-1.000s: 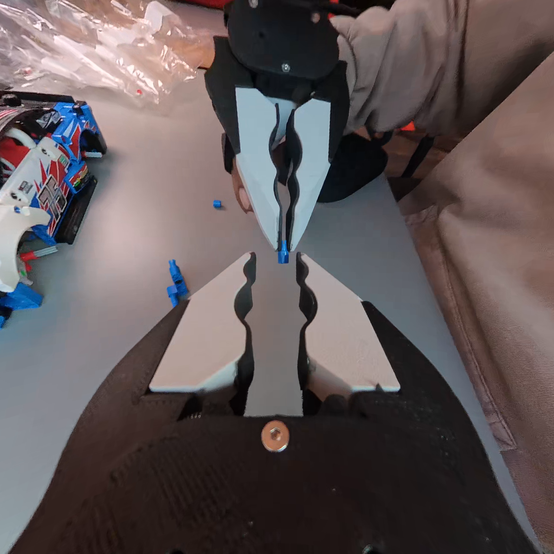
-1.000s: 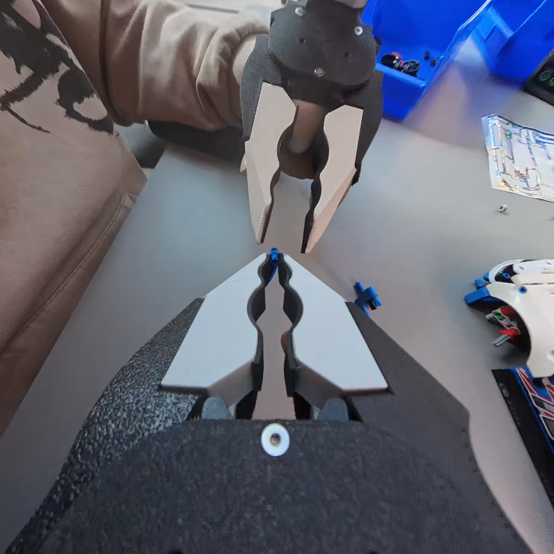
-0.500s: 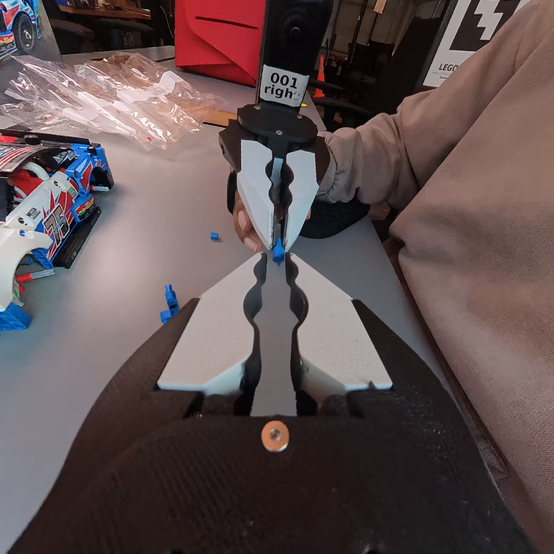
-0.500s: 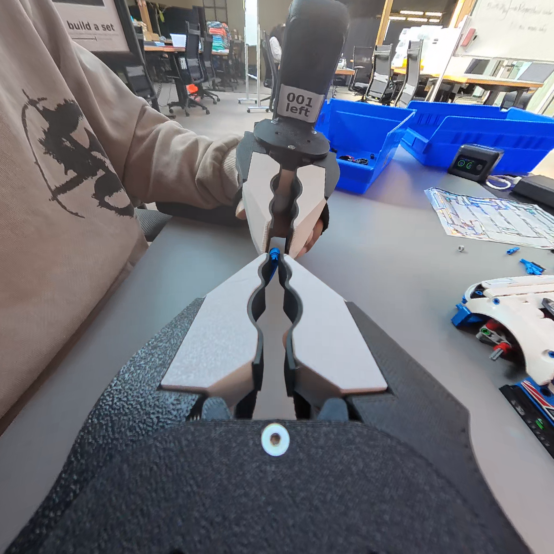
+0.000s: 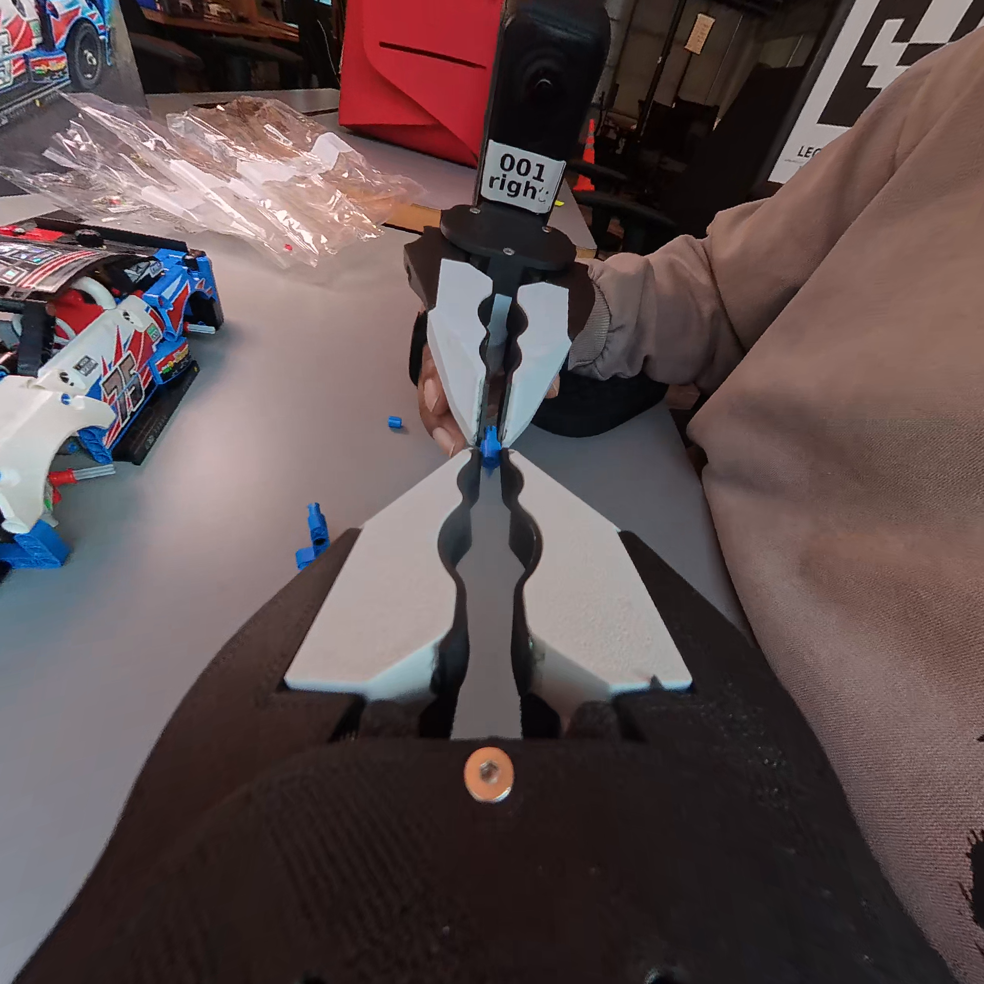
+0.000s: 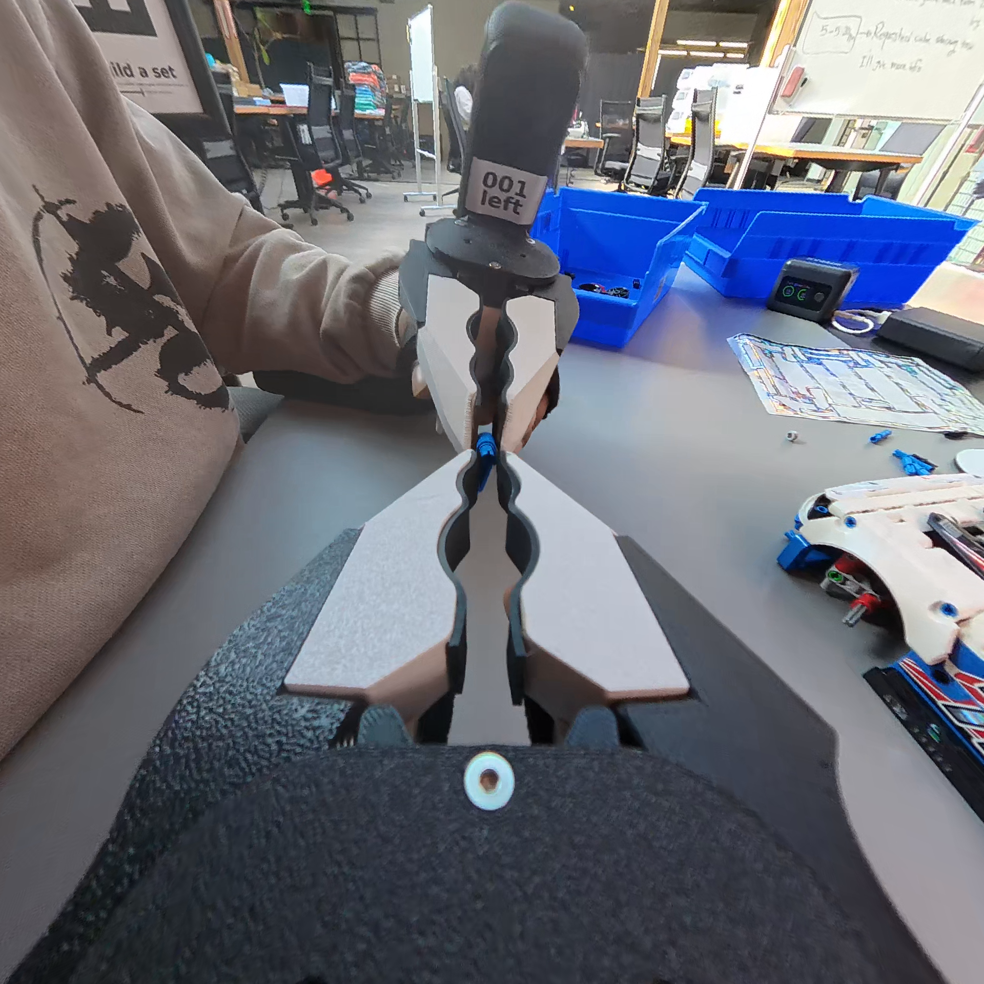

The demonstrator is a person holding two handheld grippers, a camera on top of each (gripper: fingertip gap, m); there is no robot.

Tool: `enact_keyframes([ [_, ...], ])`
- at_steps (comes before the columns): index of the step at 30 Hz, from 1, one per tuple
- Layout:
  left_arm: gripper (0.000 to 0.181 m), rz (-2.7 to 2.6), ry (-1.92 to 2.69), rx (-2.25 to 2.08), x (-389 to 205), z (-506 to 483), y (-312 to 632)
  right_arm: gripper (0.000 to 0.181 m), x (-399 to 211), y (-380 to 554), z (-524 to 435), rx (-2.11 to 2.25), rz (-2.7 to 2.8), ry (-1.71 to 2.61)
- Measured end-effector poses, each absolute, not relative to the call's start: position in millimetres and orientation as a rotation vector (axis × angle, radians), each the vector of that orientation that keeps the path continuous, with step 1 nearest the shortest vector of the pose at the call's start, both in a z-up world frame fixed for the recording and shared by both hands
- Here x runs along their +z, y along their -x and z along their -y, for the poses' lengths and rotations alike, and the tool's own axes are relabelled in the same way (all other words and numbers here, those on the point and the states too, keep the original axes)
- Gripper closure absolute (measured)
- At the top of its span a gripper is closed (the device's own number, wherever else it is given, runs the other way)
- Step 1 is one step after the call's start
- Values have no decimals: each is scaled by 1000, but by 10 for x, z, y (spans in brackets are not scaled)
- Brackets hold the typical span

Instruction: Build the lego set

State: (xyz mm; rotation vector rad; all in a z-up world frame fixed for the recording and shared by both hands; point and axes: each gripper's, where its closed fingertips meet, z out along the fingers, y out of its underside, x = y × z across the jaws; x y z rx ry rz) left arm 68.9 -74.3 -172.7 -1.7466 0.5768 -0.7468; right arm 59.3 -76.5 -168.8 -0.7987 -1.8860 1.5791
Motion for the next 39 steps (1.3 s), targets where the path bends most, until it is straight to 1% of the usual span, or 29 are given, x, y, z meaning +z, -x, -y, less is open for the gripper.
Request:
enact_keyframes([
  [4,176,-547,1790,-598,-1786,659,-476,163,-1813,-515,529,1398,1987,839],
  [7,176,-520,1840,-488,-1853,603,-287,151,-2034,-438,252,1128,2160,839],
  [10,176,-489,1893,-431,-1935,570,-137,142,-2273,-370,95,923,2352,806],
  [12,176,-469,1929,-417,-1998,561,-59,138,-2374,-283,87,866,2429,771],
  [16,176,-394,1971,-449,-2062,550,45,140,-2471,-166,249,882,2544,706],
  [18,176,-361,1959,-483,-2039,546,66,153,-2490,-131,313,894,2565,690],
  [19,176,-350,1951,-489,-2028,543,78,163,-2487,-114,331,904,2559,688],
  [20,176,-345,1943,-483,-2015,537,90,165,-2486,-119,347,916,2558,689],
  [21,176,-349,1932,-474,-1998,535,94,161,-2479,-119,341,916,2549,705],
  [22,176,-357,1916,-461,-1972,531,91,152,-2449,-117,327,922,2530,728],
  [23,176,-368,1893,-431,-1934,524,93,144,-2384,-114,319,953,2500,762],
  [24,176,-388,1862,-380,-1884,516,97,141,-2258,-91,325,1028,2438,802],
  [27,176,-506,1735,-93,-1692,507,111,151,-1726,-13,387,1433,2172,1022],
  [30,176,-628,1623,228,-1558,519,107,150,-1415,13,492,1851,1977,1259],
  [33,177,-725,1528,524,-1490,521,109,150,-1435,88,584,2094,1854,1475],
  [34,176,-743,1503,601,-1470,521,114,152,-1466,96,617,2133,1845,1512],
  [37,176,-816,1459,767,-1469,517,107,170,-1471,137,633,2185,1780,1532],
  [39,176,-850,1432,828,-1461,519,99,174,-1467,136,623,2169,1781,1499],
])
